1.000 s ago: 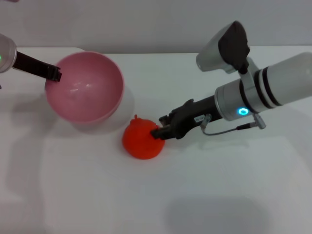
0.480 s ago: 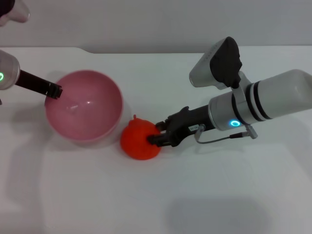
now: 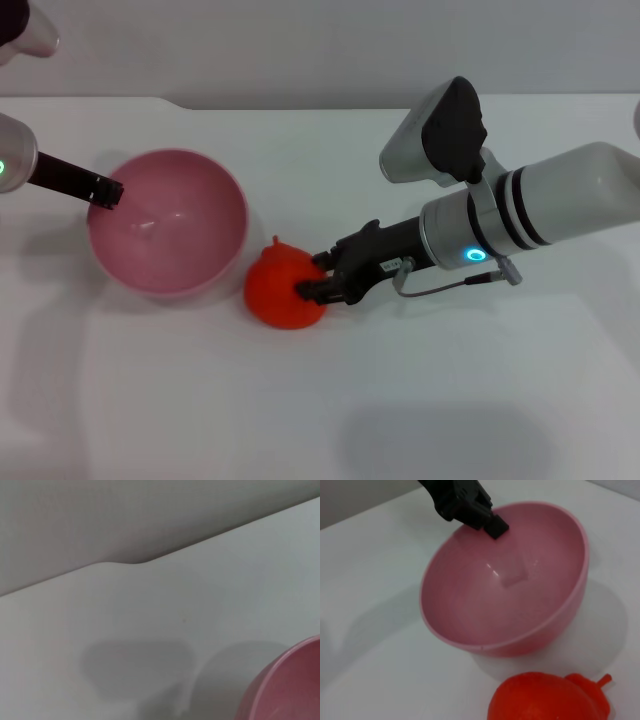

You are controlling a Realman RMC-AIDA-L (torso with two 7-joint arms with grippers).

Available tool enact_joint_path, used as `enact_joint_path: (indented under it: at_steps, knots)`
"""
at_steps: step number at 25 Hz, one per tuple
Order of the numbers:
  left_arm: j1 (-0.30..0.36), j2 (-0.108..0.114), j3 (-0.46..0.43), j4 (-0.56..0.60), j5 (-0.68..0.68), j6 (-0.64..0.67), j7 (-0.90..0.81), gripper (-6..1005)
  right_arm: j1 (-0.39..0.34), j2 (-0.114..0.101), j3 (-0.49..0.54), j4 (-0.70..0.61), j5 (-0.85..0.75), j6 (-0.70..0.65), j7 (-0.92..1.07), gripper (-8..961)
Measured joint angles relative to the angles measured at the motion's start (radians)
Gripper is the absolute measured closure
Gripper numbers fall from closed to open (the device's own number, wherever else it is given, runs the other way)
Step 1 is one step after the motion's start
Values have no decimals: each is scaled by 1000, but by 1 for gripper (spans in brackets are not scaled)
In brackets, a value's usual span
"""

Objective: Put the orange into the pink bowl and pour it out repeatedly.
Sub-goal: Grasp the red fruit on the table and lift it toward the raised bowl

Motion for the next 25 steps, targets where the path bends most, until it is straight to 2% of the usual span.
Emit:
enact_joint_path:
  at_steps: [6,17,25]
  knots:
    - [21,0,-16,34,0,-12,-5,965,1,0,-4,19,8,2,-1,593]
    - [22,1,-50,36,0,-11,-4,965,1,0,-10,22,9,7,-5,817]
    - [22,7,-50,35,0,-10,-9,965,-24,-6,-2,-12,9,-1,6,908]
